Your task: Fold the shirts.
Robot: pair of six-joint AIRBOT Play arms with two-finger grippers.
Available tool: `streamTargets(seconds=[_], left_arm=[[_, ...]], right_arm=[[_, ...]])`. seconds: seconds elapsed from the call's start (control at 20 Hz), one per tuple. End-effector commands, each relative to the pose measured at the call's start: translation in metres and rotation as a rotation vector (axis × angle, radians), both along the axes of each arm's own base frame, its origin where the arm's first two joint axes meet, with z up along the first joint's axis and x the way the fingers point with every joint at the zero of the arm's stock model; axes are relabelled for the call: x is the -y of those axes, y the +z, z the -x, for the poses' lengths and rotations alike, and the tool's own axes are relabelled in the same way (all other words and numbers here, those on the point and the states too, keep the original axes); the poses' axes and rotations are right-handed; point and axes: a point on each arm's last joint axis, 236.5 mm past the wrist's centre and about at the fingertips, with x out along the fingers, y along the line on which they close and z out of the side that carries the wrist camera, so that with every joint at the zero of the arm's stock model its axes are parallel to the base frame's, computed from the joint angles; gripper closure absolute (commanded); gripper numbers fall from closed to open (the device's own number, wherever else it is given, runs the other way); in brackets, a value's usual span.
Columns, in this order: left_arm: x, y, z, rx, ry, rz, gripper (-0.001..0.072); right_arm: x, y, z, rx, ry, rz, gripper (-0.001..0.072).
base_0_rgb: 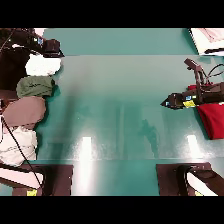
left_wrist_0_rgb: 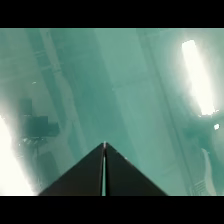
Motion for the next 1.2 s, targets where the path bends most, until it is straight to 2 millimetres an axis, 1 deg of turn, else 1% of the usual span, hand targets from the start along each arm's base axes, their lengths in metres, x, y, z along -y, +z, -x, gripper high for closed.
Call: streamTargets(seconds=[0.0,0.6,0.7,0.75,0.8,0.85,0.9,1.0,1.05,1.15], left_arm=[[0.000,0.001,0.000,0.002,0.000,0.000,0.0683],[0.000,0.001,0.000,0.002,0.001,0.001,0.0683],[0.005,0.004,0.000,0.001,-0.001,0.028,0.0683],[0.002,0.005,-0.007,0.039,0.000,0.008,0.0682],[-0.008,0.006,-0.017,0.083,0.018,-0.031,0.0585],[-0.026,0.003,-0.031,0.116,0.078,-0.091,0.0241],[-0.049,-0.002,-0.044,0.142,0.154,-0.160,0.0092],[-0.101,-0.017,-0.066,0.181,0.292,-0.334,0.0088],[-0.122,-0.028,-0.076,0.188,0.339,-0.379,0.0088],[-0.149,-0.059,-0.089,0.161,0.377,-0.390,0.0088]], right_arm=[[0.000,0.000,0.000,0.000,0.000,-0.001,0.0695],[-0.002,0.001,0.000,-0.007,-0.012,-0.011,0.0695],[-0.002,0.001,0.000,-0.007,-0.012,-0.011,0.0695],[-0.002,0.001,0.000,-0.007,-0.012,-0.011,0.0695],[-0.002,0.001,0.001,-0.009,-0.011,-0.012,0.0695],[-0.002,0.001,0.001,-0.012,-0.009,-0.012,0.0695],[-0.002,0.001,0.002,-0.016,-0.007,-0.012,0.0695],[-0.002,0.000,0.004,-0.022,-0.003,-0.011,0.0695],[-0.002,0.000,0.005,-0.023,-0.002,-0.011,0.0695],[-0.002,0.000,0.004,-0.023,-0.002,-0.011,0.0695]])
